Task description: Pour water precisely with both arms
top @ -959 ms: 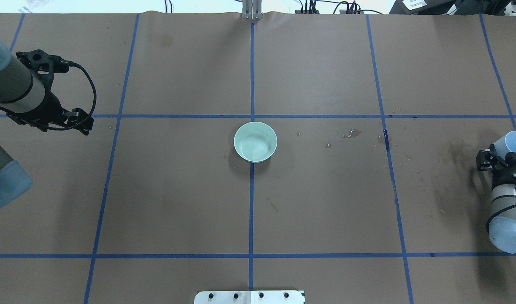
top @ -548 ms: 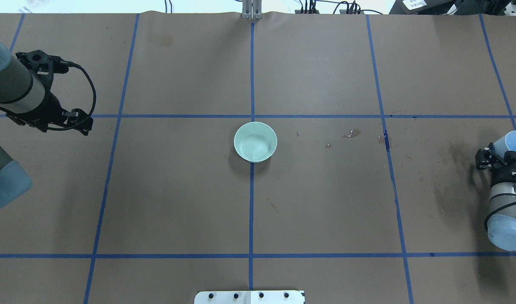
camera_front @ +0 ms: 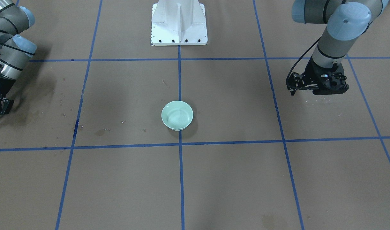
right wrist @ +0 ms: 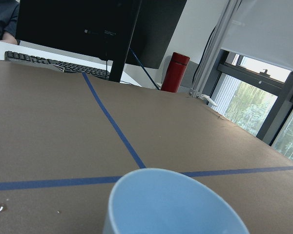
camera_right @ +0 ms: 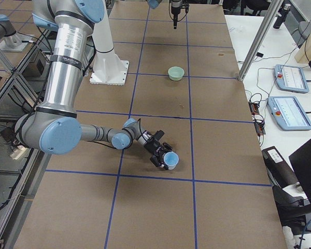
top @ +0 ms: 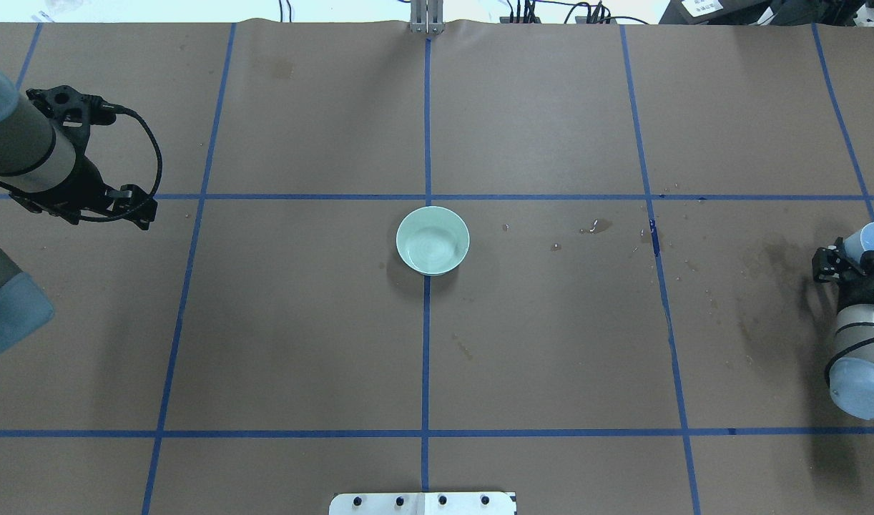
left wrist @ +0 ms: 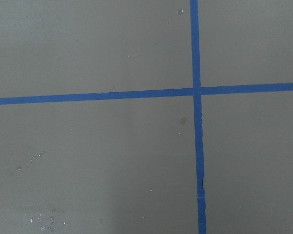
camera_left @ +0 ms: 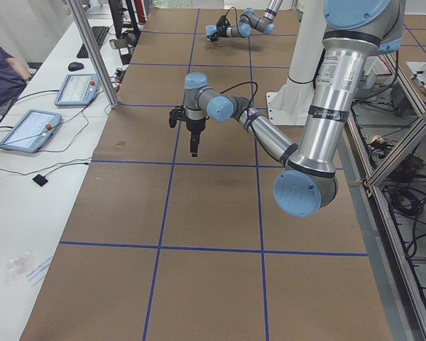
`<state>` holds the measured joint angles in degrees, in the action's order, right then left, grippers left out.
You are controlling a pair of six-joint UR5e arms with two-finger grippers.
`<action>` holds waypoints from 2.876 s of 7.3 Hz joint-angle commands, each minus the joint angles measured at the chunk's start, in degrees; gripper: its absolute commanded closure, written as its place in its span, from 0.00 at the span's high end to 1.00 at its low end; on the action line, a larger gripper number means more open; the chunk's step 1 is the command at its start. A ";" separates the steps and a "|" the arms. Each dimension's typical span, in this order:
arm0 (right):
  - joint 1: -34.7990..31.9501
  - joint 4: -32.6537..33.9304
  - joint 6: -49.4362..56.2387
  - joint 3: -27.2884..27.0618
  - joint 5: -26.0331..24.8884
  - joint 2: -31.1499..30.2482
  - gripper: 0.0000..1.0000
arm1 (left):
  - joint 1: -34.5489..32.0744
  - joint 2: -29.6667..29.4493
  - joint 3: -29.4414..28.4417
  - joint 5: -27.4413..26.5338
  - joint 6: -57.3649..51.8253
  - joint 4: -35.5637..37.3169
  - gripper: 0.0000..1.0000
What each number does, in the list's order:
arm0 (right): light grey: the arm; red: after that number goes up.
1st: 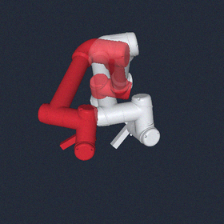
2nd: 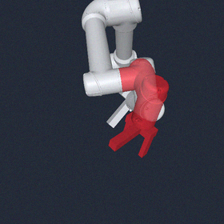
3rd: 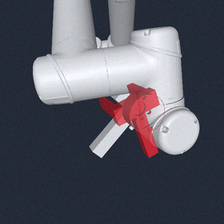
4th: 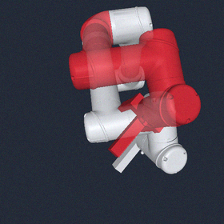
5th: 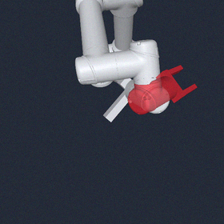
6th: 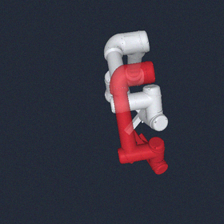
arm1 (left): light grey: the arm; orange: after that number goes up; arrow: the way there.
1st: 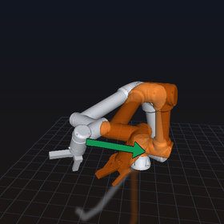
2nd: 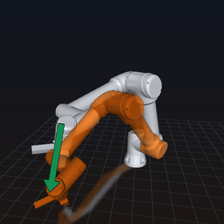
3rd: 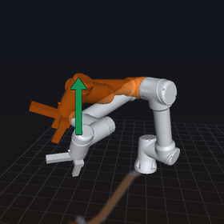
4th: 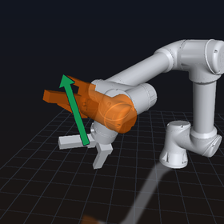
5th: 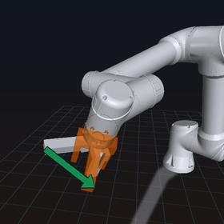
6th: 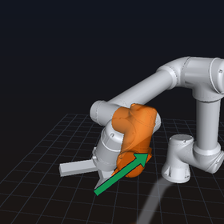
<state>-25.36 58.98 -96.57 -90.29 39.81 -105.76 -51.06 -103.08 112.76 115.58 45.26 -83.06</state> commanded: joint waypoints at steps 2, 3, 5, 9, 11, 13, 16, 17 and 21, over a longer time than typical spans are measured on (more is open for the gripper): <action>-0.13 -0.09 -0.03 1.16 0.00 1.34 1.00 | 0.00 0.07 0.00 0.00 0.00 0.00 1.00; -0.30 -0.61 -0.03 4.13 0.00 3.87 1.00 | 0.00 0.07 0.00 0.00 0.00 0.00 1.00; -0.56 -3.33 1.98 4.59 0.09 3.81 1.00 | 0.00 0.07 0.00 0.00 0.00 0.00 1.00; -1.09 -4.49 2.87 4.68 0.18 3.20 1.00 | 0.00 0.07 0.00 0.00 0.09 0.00 1.00; -1.88 -4.40 3.22 5.03 0.18 3.19 0.97 | 0.00 0.07 0.09 0.00 0.00 0.00 1.00; -2.15 -4.57 3.75 5.21 0.00 3.28 0.71 | 0.00 -0.02 0.09 0.00 0.09 0.00 1.00; -3.81 -4.57 5.50 4.77 0.18 3.55 0.09 | 0.00 -0.02 0.18 0.00 0.09 0.00 1.00; -4.69 -4.66 5.95 4.51 0.18 3.55 0.00 | 0.00 -0.02 0.18 0.00 0.09 0.00 1.00; -12.41 -28.89 31.74 4.08 9.62 3.19 0.00 | 0.00 -0.02 0.35 0.09 0.09 0.09 1.00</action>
<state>-34.93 35.89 -72.63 -85.72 45.04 -102.65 -51.07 -103.11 113.07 115.60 45.35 -83.04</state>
